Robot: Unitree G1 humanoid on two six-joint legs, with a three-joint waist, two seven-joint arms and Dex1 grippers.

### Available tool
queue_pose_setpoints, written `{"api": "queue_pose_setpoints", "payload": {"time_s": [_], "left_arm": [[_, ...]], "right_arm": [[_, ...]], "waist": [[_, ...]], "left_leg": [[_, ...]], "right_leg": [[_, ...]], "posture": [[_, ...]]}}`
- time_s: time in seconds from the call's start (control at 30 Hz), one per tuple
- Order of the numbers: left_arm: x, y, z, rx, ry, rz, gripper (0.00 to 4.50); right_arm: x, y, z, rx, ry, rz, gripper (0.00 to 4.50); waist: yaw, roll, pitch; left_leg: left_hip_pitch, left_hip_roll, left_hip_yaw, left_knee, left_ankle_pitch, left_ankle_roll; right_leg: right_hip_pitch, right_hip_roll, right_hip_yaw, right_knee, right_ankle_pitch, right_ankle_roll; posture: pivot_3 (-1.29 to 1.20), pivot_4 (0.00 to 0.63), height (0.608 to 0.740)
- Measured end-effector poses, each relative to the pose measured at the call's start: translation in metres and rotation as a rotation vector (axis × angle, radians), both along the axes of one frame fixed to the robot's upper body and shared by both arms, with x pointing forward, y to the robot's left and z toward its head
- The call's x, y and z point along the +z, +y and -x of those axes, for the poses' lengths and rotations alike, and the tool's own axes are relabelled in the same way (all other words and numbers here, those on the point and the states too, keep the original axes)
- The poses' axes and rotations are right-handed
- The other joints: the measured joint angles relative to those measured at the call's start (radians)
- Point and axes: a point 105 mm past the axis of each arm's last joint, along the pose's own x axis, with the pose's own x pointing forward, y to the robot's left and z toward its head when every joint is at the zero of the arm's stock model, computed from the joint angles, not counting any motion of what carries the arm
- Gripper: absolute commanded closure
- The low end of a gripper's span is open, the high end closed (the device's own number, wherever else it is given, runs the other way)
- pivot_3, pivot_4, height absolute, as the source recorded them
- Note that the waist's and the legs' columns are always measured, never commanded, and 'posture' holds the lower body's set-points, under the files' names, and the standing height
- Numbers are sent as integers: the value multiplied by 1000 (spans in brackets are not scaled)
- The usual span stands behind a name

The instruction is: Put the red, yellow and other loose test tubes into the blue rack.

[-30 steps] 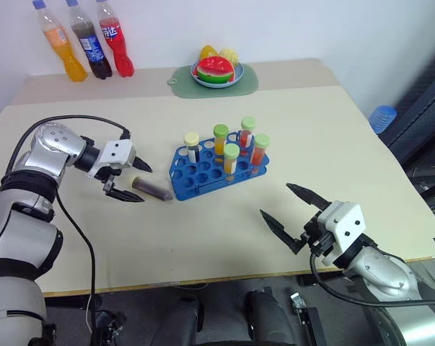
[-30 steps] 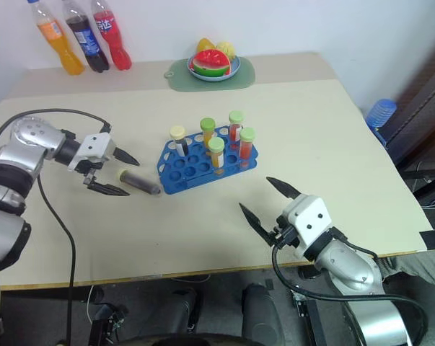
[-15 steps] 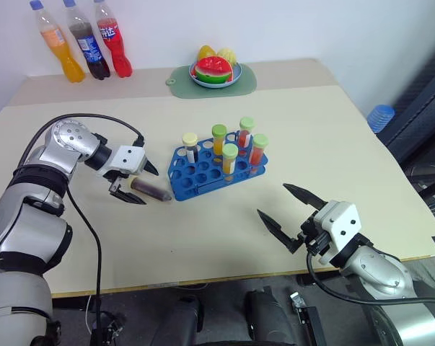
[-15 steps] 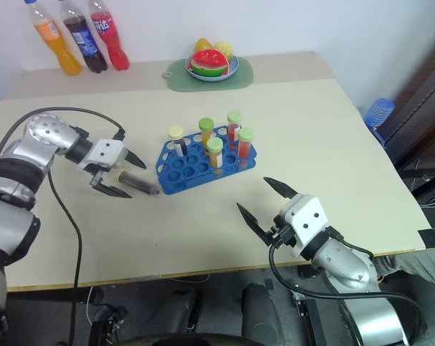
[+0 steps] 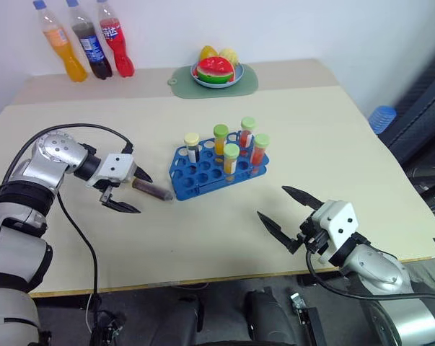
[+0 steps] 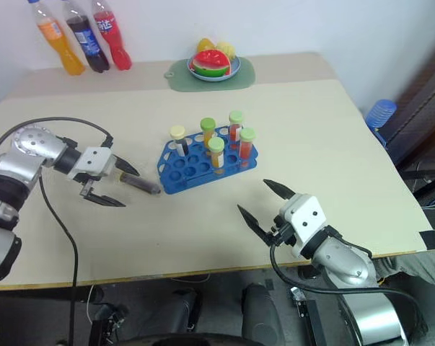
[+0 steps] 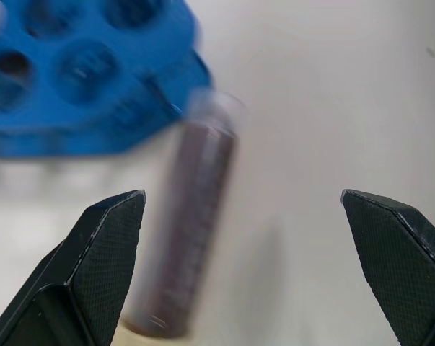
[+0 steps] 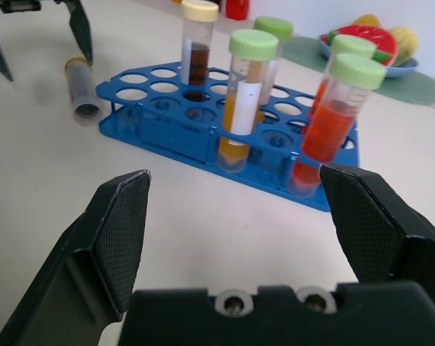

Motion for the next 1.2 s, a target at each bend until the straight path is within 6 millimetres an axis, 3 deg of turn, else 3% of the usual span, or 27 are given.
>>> {"api": "queue_pose_setpoints", "payload": {"time_s": [0.1, 0.3, 0.5, 0.57, 0.7, 0.77, 0.9, 1.03, 1.2], "left_arm": [[2, -6, -2, -16, -17, -2, 0], [19, -17, -3, 58, -2, 172, 0], [65, 0, 16, 354, 173, 581, 0], [71, 2, 27, 468, 255, 722, 0], [64, -8, 39, 652, 370, 896, 0], [62, -8, 35, 860, 331, 955, 0], [45, 8, 40, 1291, 234, 865, 0], [28, 8, 42, 1499, 299, 844, 0], [6, -7, 45, 1684, 390, 858, 0]], "right_arm": [[1, 1, -1, 9, -1, -5, 393], [-3, 0, 1, 9, 17, -3, 393], [-4, -1, 0, 18, 20, -1, 393], [-7, -1, -2, 23, 32, 0, 393], [-9, -2, -7, 36, 37, 2, 393], [-7, -1, -10, 51, 28, 2, 393], [-9, -2, -13, 67, 32, 4, 393], [-13, 0, -16, 89, 43, 6, 393], [-13, 2, -19, 119, 41, 14, 393]], "waist": [[1, 0, 0], [-14, 0, 0], [-28, 0, 0], [-30, 1, 0], [-18, 1, 0], [-6, 1, 0], [1, 0, -1], [3, 0, -1], [0, -2, -2]], "left_leg": [[0, 0, 0, 0, 0, 0], [0, 1, 0, -1, 0, 0], [1, 2, -2, -1, -1, 1], [1, 2, -2, -1, -1, 1], [2, 2, -2, -1, -1, 0], [2, 2, -2, 0, -2, -2], [2, 2, -1, 1, -2, -4], [3, 2, -2, 1, -1, -7], [3, 4, 0, 1, -2, -15]], "right_leg": [[1, 0, 0, 0, 0, 0], [-1, 1, 1, 0, 0, 0], [-2, 1, 2, 1, 0, 0], [-1, 1, 3, 1, 0, 0], [-1, 1, 3, 1, 0, 0], [-1, 1, 3, 1, 0, 0], [-1, 1, 4, 1, 0, 0], [-1, 1, 4, 2, 1, 0], [-2, 0, 7, 2, 1, 0]], "posture": [[0, 150, 740], [0, 150, 740], [0, 150, 740], [0, 150, 740], [0, 150, 740], [0, 150, 740], [0, 150, 740], [0, 150, 740], [0, 150, 740]]}}
